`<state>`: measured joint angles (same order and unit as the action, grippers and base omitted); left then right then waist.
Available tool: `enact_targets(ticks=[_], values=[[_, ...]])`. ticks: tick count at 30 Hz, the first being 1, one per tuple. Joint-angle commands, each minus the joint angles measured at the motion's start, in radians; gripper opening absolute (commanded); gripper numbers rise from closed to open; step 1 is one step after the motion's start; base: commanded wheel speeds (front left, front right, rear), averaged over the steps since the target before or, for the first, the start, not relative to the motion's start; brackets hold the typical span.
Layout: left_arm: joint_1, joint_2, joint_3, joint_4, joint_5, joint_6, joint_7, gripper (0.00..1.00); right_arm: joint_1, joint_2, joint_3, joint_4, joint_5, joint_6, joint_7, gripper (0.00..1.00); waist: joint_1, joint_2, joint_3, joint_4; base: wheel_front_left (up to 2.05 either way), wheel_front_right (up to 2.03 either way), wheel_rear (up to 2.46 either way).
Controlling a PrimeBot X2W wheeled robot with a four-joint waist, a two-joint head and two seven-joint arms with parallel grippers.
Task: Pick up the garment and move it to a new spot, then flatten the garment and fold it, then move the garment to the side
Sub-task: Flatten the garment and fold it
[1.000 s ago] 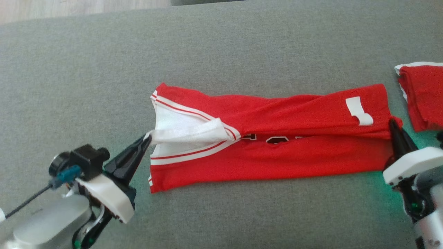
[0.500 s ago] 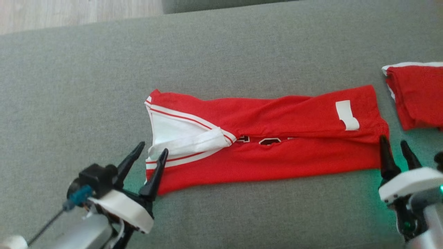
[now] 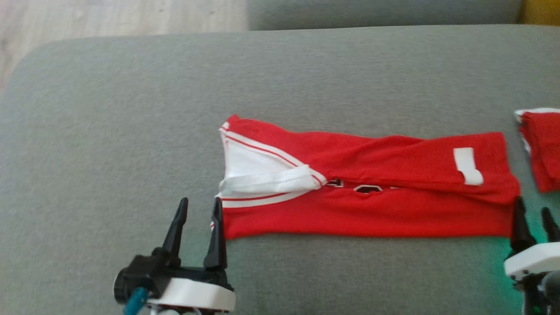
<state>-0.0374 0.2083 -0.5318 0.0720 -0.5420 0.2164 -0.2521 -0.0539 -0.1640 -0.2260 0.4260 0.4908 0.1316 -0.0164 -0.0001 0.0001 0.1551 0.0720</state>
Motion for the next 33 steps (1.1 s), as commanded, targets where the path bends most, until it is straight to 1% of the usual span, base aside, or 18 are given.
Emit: enact_targets(ticks=[1,4,7,10,11,13,14,17,19,22,25,27,29,33], values=[[-0.02,-0.008,0.051,-0.039,0.025,-0.006,-0.01,1.0,-0.032,-0.008,0.006,-0.031,-0.01,-0.001,0.003,1.0,0.0001,-0.0001,0.007,0.028,0.0,0.0,0.0],[0.012,-0.059,0.09,-0.048,0.123,-0.034,-0.01,1.0,-0.073,0.008,-0.064,-0.003,-0.045,-0.001,0.025,1.0,0.0001,-0.0001,0.012,0.053,0.0,0.0,0.0],[0.035,-0.088,0.108,-0.046,0.199,-0.064,-0.01,1.0,-0.11,0.029,-0.124,0.049,-0.1,-0.001,0.06,1.0,0.0001,-0.0001,0.014,0.072,0.0,0.0,0.0],[0.046,-0.106,0.123,-0.039,0.257,-0.085,-0.01,1.0,-0.13,0.049,-0.161,0.105,-0.149,-0.001,0.1,1.0,0.0001,-0.0001,0.014,0.083,0.0,0.0,0.0],[0.049,-0.11,0.128,-0.037,0.272,-0.091,-0.01,1.0,-0.131,0.058,-0.173,0.12,-0.162,-0.001,0.115,0.88,0.0001,-0.0001,0.013,0.085,0.0,0.0,0.0],[0.057,-0.12,0.136,-0.032,0.295,-0.102,-0.01,1.0,-0.133,0.074,-0.194,0.143,-0.178,-0.001,0.134,0.24,0.0001,-0.0001,0.011,0.088,0.0,0.0,0.0],[0.06,-0.124,0.139,-0.03,0.304,-0.108,-0.01,1.0,-0.135,0.08,-0.197,0.15,-0.178,-0.001,0.141,0.0,0.0001,-0.0001,0.01,0.088,0.0,0.0,0.0],[0.071,-0.135,0.153,-0.023,0.322,-0.121,-0.01,1.0,-0.138,0.093,-0.181,0.149,-0.168,-0.001,0.148,0.0,0.0001,-0.0001,0.005,0.078,0.0,0.0,0.0],[0.076,-0.14,0.159,-0.019,0.329,-0.13,-0.01,1.0,-0.135,0.094,-0.172,0.126,-0.165,-0.001,0.131,0.0,0.0001,-0.0001,0.0,0.07,0.0,0.0,0.0],[0.084,-0.147,0.17,-0.013,0.337,-0.139,-0.01,1.0,-0.124,0.065,-0.18,0.076,-0.179,-0.001,0.106,0.0,0.0001,-0.0001,-0.011,0.057,0.0,0.0,0.0],[0.091,-0.151,0.177,-0.007,0.342,-0.149,-0.01,1.0,-0.117,0.022,-0.198,0.017,-0.176,-0.001,0.114,0.0,0.0001,-0.0001,-0.022,0.047,0.0,0.0,0.0],[0.096,-0.153,0.181,-0.003,0.344,-0.153,-0.01,1.0,-0.116,-0.001,-0.198,-0.029,-0.15,-0.001,0.132,0.0,0.0001,-0.0001,-0.03,0.043,0.0,0.0,0.0],[0.098,-0.154,0.184,0.0,0.345,-0.158,-0.01,1.0,-0.118,-0.009,-0.182,-0.09,-0.101,-0.001,0.158,0.0,0.0001,-0.0001,-0.035,0.042,0.0,0.0,0.0],[0.104,-0.156,0.185,0.006,0.344,-0.166,-0.01,1.0,-0.109,0.018,-0.102,-0.265,-0.004,-0.001,0.213,0.0,0.0001,-0.0001,-0.045,0.046,0.0,0.0,0.0]])
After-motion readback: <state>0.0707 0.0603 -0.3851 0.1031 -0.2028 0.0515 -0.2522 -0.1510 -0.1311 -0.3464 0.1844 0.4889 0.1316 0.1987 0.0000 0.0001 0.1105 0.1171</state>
